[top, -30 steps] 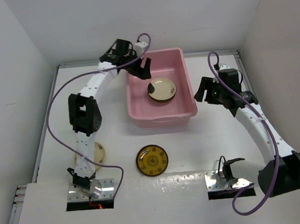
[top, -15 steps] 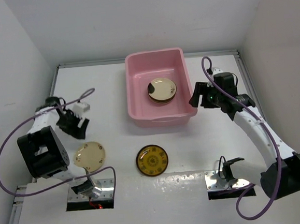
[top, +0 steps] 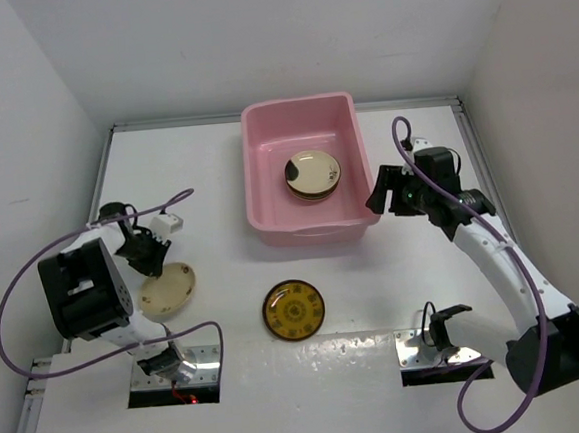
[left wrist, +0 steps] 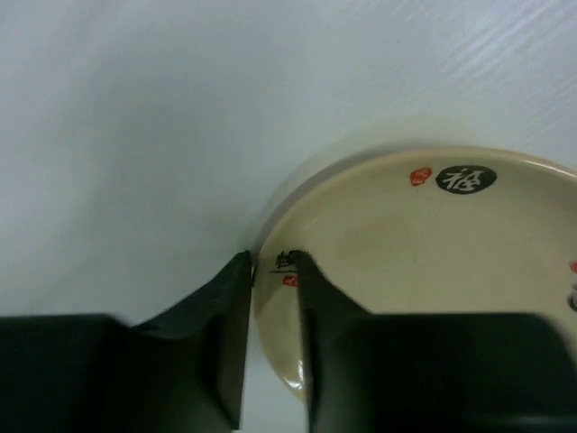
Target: Place the plates into the plastic bin on the countertop
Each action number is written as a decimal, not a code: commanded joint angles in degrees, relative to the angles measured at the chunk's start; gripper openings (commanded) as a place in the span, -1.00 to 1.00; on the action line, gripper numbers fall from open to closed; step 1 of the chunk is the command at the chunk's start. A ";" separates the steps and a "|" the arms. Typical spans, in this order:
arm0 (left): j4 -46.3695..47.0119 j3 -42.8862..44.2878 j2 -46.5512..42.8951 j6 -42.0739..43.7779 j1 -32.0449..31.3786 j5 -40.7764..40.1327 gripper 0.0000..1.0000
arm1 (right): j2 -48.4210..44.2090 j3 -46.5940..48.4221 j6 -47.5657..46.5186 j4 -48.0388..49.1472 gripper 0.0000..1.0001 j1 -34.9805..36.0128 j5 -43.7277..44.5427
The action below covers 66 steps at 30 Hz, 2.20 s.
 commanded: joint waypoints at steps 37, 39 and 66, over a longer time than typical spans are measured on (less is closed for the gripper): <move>10.58 53.84 26.62 -52.31 -0.62 -1.11 0.26 | 7.39 7.57 1.25 0.14 0.44 -0.19 1.98; 10.58 51.46 27.32 -52.30 0.88 -1.99 0.26 | 7.92 7.14 1.60 0.84 0.44 -0.19 1.63; 4.25 60.66 29.81 -56.68 -0.60 26.76 -1.00 | 9.16 9.68 1.60 0.32 0.44 -0.10 2.16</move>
